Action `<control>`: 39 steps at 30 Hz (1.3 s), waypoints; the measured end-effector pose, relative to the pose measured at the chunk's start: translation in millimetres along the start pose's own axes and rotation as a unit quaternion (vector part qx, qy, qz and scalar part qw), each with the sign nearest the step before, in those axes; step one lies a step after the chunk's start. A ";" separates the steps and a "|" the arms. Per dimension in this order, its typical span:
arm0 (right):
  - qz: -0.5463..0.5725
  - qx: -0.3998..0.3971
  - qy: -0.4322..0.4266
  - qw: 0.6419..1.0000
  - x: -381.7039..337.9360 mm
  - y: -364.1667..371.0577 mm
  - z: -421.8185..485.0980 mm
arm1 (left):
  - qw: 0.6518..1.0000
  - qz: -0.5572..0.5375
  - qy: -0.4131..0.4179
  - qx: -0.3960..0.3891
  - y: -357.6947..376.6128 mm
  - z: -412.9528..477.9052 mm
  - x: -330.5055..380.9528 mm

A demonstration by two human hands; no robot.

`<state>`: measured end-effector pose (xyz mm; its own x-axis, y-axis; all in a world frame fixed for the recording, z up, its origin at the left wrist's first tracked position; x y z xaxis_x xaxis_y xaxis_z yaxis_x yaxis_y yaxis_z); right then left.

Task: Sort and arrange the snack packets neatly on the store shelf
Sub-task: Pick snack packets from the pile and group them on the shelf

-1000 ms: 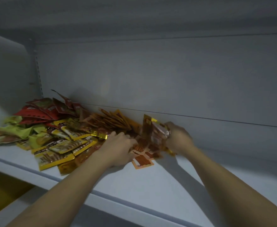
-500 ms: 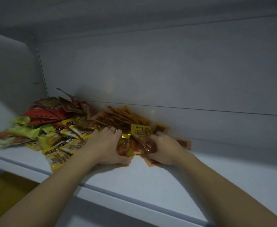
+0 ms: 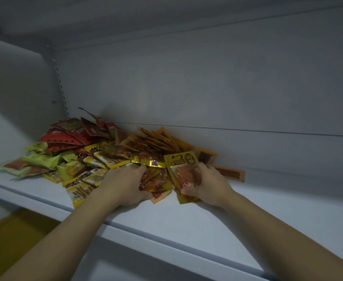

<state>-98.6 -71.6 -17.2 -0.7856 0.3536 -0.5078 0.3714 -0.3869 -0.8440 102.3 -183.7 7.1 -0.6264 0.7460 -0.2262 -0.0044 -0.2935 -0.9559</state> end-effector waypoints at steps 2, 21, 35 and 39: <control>0.040 0.009 0.018 0.999 -0.2 -2.7 1.3 | 0.999 0.024 0.012 0.046 -1.0 -3.6 4.6; 0.422 0.067 0.155 0.891 34.5 -56.9 4.8 | 0.925 -0.109 0.141 0.336 -50.1 8.4 104.7; 0.258 0.074 0.107 0.958 86.3 -91.9 -2.2 | 0.909 -0.379 0.166 0.045 -23.2 76.0 144.8; 0.255 0.110 0.094 0.956 85.7 -90.4 -5.3 | 0.893 -0.395 0.183 0.114 -11.9 63.6 150.5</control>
<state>-196.8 -1.9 14.7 -0.4196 0.2094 -0.8832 0.5535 -0.7122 -0.4318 -41.5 -106.0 -3.7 -0.0612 0.9075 0.4156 -0.5164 0.3276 -0.7912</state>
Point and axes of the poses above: each hand's wrist, its own z-axis towards the middle knuckle, its own y-axis out of the palm, x = y × z, the point moved 4 cm from there along z, towards the middle knuckle, and after that the axes turned 7 degrees about y, right-handed, at the moved point
